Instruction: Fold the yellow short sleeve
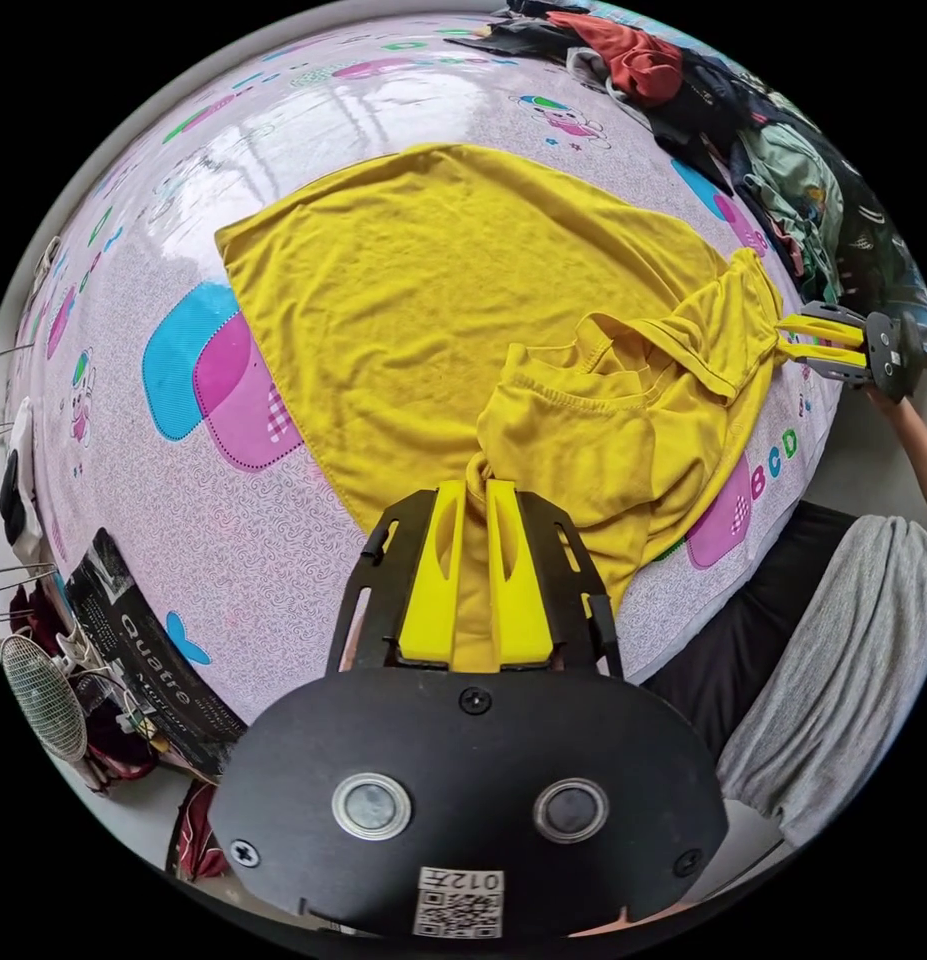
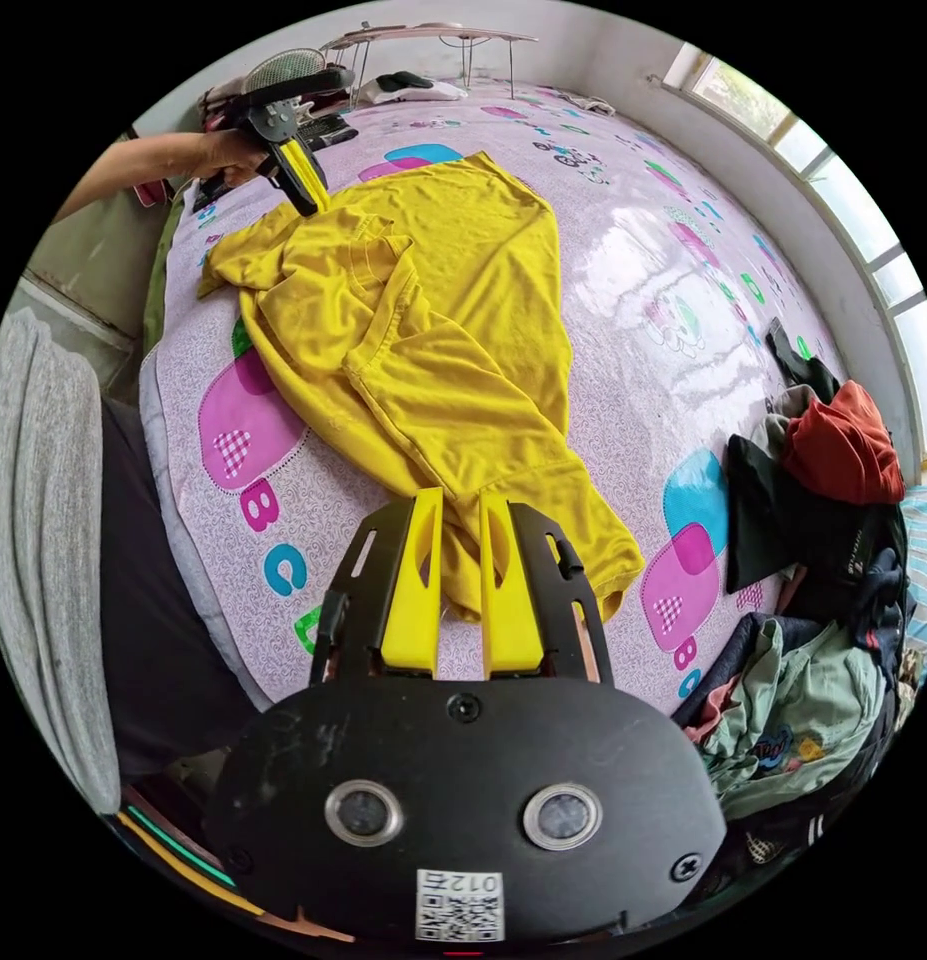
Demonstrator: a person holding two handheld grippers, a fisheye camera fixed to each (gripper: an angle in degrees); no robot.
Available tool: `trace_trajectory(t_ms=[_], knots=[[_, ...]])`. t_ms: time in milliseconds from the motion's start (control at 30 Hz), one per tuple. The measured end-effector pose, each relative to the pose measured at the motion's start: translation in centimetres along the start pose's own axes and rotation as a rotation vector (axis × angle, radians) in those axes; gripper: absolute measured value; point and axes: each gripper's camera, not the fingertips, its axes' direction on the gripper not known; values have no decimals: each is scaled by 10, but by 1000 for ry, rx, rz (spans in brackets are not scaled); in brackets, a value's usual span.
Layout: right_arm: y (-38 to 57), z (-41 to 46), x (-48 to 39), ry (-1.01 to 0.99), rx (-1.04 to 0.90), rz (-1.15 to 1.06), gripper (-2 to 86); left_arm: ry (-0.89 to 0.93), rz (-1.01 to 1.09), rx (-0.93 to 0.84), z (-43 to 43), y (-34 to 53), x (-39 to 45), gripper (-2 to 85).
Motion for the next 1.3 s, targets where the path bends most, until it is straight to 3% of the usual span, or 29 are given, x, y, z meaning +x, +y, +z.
trace_trajectory(t_ms=[367, 533, 733, 900, 1033, 1300], knots=[[21, 48, -30, 98, -42, -130, 37, -5, -44, 25, 28, 55, 29, 11], [11, 18, -20, 63, 25, -7, -7, 36, -133, 176, 22, 114, 40, 11], [-4, -113, 24, 105, 271, 175, -10, -118, -203, 477, -42, 215, 61, 11], [-11, -298, 59, 170, 657, 330, -10, -349, -197, 759, -130, 291, 97, 11], [-5, -430, 35, 264, 958, 349, -10, -588, -156, 1011, -208, 359, 155, 9], [-41, -593, -70, 446, 1099, 310, -10, -827, -138, 1077, -258, 428, 225, 5]])
